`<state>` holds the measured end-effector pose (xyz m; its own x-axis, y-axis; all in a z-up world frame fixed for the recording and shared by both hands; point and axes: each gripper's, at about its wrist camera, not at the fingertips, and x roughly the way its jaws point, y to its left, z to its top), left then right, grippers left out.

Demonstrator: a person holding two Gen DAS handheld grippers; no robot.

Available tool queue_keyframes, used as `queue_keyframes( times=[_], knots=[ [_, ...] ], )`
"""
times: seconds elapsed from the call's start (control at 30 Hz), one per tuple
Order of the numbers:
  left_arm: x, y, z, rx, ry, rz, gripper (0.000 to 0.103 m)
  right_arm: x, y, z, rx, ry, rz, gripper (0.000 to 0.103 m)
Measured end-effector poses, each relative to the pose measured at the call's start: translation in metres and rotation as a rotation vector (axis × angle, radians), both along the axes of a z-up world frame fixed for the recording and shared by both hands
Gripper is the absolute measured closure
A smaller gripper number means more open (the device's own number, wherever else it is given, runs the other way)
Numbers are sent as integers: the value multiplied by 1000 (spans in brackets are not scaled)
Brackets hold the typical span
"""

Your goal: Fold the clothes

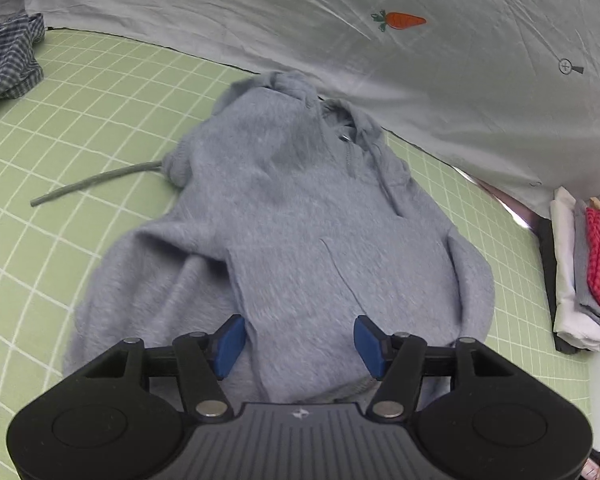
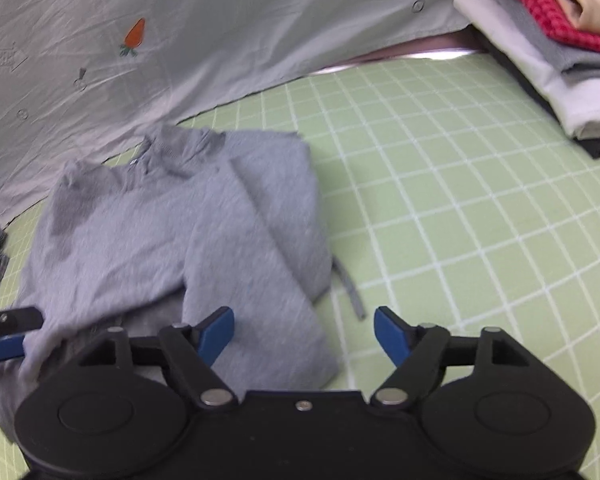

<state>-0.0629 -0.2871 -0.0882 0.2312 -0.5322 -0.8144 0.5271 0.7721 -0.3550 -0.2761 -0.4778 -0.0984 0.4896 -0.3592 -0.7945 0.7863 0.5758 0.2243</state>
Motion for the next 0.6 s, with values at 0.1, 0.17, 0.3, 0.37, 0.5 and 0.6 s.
queue_keyframes(
  times=[0.1,0.17,0.3,0.37,0.5,0.6],
  knots=[
    [-6,-3,-1,13,-21,-15,73,5,4,-7,18,21,39,23],
    [-7,-2,-2,29,-24,-14,99,9,5,-12,23,40,59,23],
    [-2,18,2,3,-47,57,100,6,4,-15,43,19,85,31],
    [6,31,12,10,-94,102,99,3,5,-16,29,11,114,79],
    [26,59,34,44,-206,195,100,-8,-4,-4,-1,-17,101,97],
    [61,99,49,105,-280,335,100,-19,-15,19,-90,-18,69,98]
  ],
)
